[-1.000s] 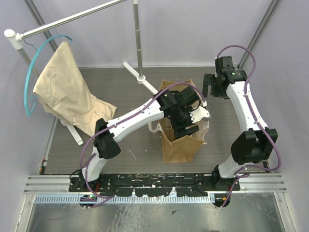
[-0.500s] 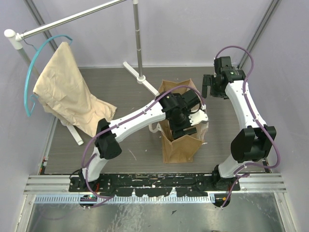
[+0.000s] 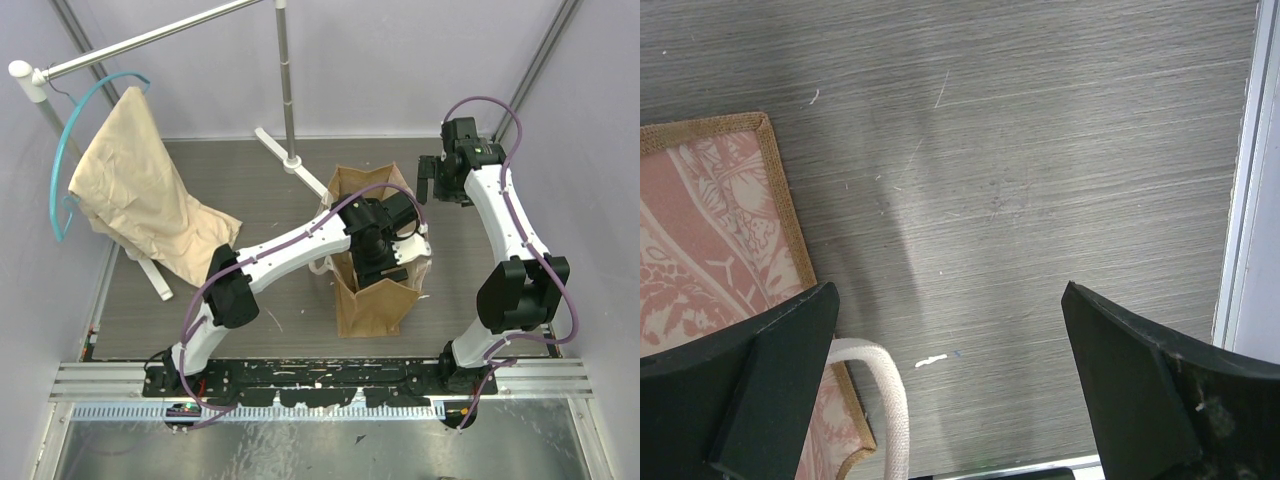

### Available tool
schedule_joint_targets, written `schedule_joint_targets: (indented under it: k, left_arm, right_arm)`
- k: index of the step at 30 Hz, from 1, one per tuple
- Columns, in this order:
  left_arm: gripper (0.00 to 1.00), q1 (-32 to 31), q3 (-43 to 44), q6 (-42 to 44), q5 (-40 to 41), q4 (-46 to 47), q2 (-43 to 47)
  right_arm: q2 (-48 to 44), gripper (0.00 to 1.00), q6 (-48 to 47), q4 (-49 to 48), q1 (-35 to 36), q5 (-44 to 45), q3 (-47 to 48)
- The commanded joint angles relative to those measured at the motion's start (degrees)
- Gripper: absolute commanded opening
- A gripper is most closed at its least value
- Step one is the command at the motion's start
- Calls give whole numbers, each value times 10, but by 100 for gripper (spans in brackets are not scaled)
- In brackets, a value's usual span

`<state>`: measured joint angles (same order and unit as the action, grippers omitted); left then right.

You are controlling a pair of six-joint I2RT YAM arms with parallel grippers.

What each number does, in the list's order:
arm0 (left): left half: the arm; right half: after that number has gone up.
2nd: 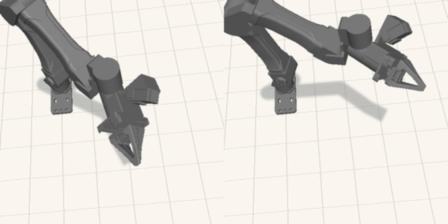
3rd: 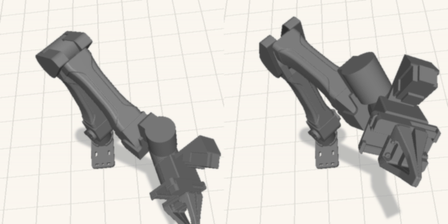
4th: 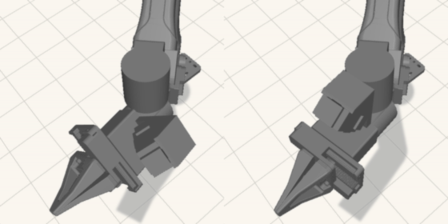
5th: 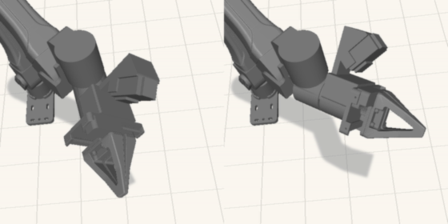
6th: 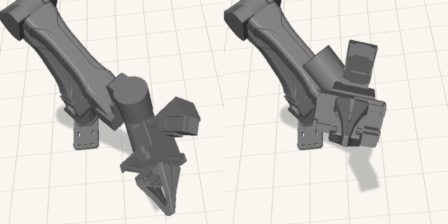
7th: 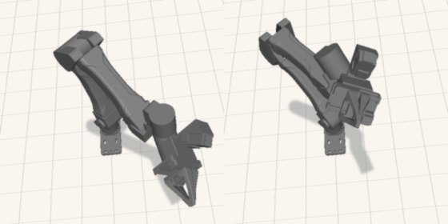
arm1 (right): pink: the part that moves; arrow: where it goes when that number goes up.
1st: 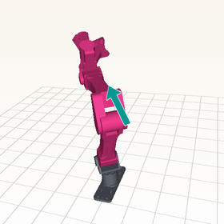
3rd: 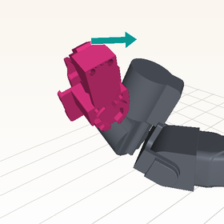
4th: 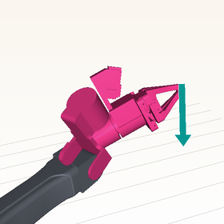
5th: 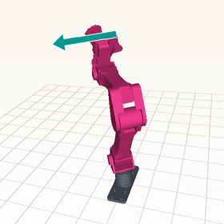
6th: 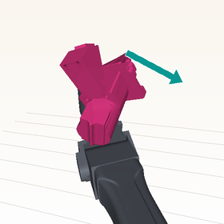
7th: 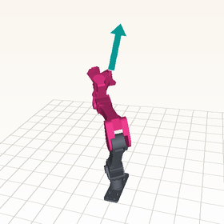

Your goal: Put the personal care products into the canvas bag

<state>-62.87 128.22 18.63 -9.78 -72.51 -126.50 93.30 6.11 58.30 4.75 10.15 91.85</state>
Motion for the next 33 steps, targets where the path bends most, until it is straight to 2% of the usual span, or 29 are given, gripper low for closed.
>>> schedule_joint_targets:
  k: [1, 4, 8, 12, 19, 23, 33]
  left_arm:
    - [37, 4, 1, 6, -4, 27, -19]
    - [44, 3, -13, 5, -5, 30, -23]
    - [46, 4, -27, 3, -2, 29, -32]
    - [54, 4, -25, 0, 0, 27, -33]
    - [85, 4, -32, -3, 0, 24, -24]
    - [98, 4, -32, -2, -2, 24, -23]
    - [98, 4, -29, -5, -6, 28, -16]
  right_arm:
    - [-6, 100, -6, -18, 0, -5, 19]
    - [-6, 100, -6, -18, 0, -5, 18]
    - [-6, 100, -6, -19, 0, -6, 14]
    - [-7, 100, -7, -20, 0, -7, 11]
    - [-8, 100, -7, -21, 0, -8, 10]
    - [-8, 100, -7, -21, 0, -8, 8]
    - [-11, 100, -7, -22, 0, -9, 5]
